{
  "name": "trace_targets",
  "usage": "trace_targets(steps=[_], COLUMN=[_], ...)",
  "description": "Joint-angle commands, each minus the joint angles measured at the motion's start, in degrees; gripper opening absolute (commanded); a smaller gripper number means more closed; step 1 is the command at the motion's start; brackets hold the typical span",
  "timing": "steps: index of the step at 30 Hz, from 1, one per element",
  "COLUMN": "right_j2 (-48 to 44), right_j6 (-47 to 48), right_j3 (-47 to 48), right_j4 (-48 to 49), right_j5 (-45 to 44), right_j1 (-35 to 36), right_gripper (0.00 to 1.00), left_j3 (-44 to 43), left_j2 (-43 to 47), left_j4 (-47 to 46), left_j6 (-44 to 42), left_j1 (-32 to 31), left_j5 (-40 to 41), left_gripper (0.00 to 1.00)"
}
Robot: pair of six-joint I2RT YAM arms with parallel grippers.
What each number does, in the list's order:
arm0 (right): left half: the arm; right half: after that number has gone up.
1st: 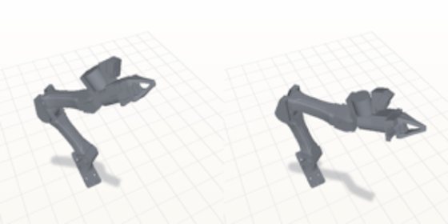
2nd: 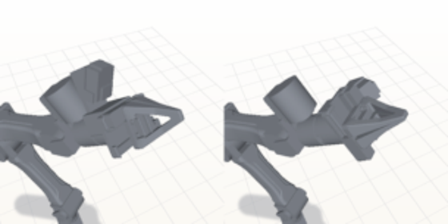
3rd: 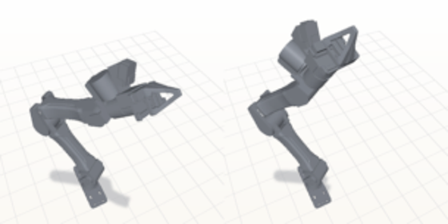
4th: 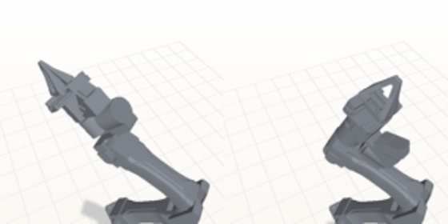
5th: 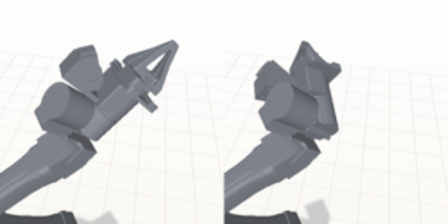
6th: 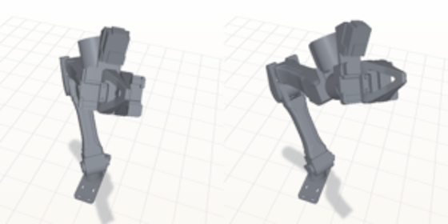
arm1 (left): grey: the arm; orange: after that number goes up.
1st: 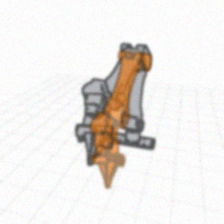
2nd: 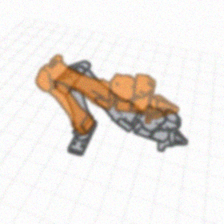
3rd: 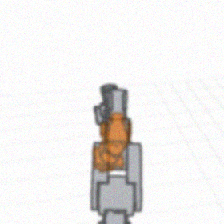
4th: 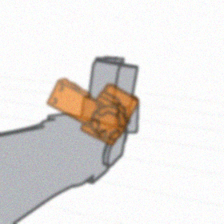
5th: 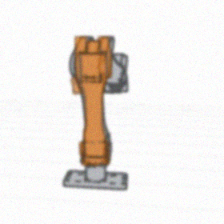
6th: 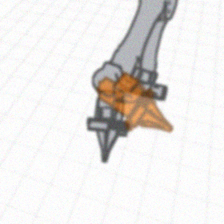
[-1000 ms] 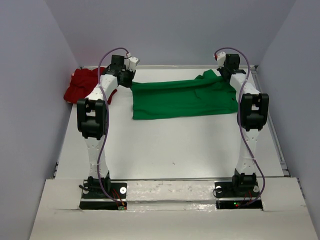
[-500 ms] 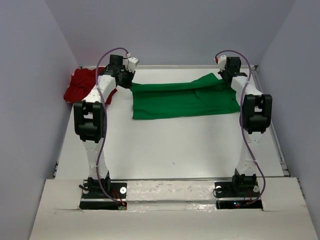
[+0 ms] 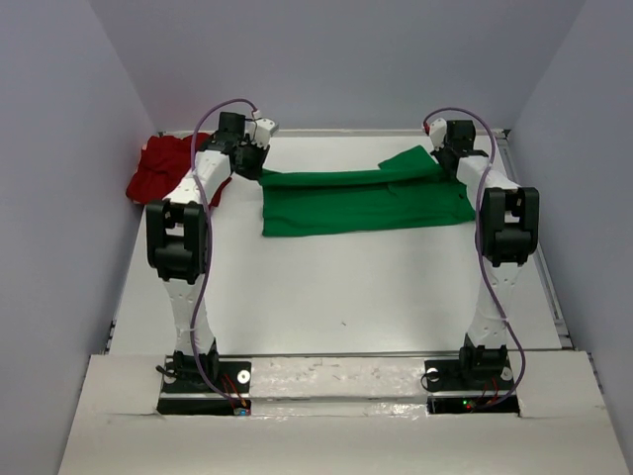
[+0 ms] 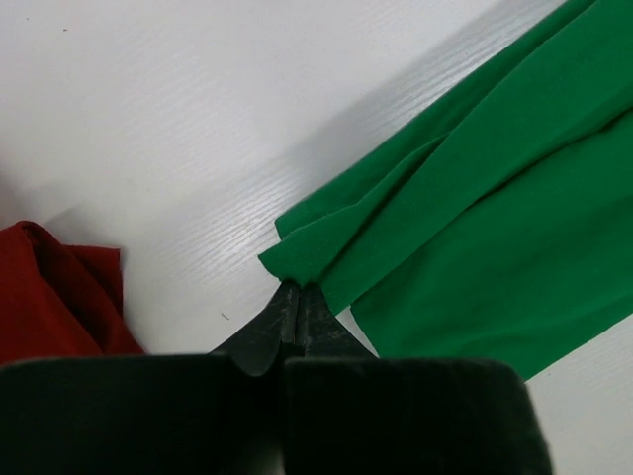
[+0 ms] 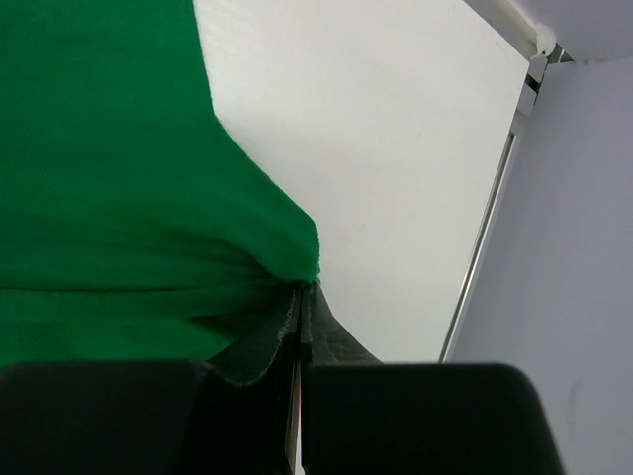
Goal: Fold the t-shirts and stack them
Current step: Fold the other side of the tshirt into a rectangle
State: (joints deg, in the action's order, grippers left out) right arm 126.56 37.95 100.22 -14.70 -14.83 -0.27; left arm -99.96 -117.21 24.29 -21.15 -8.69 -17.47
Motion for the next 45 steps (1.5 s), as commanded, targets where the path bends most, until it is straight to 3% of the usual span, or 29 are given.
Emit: trace_targets(steps=[1, 15, 35, 45], right_j2=[-4.22, -2.73, -0.79, 0.09], right_j6=[0.98, 2.65, 0.55, -0.69], right_j3=[-0.56, -1.61, 2.77, 5.42], right_j4=[2.31, 1.34, -0.42, 3.18], right_j5=[-0.99, -0.64, -0.64, -1.60], right_j1=[0.01, 0.01, 0.01, 0.01], right_gripper=[0.00, 0.00, 0.00, 0.00], left_j3=[-0.06, -3.39, -3.39, -13.13], left_j2=[1.63, -4.87, -3.55, -6.36], left_j4=[1.28, 5.06, 3.66, -1.62], left_j6=[-1.53, -2.41, -1.36, -0.83], left_j1=[-1.15, -5.20, -5.81, -5.55], left_j5=[2.18, 9.12, 13.50, 21.95], left_gripper=[0.00, 0.00, 0.00, 0.00])
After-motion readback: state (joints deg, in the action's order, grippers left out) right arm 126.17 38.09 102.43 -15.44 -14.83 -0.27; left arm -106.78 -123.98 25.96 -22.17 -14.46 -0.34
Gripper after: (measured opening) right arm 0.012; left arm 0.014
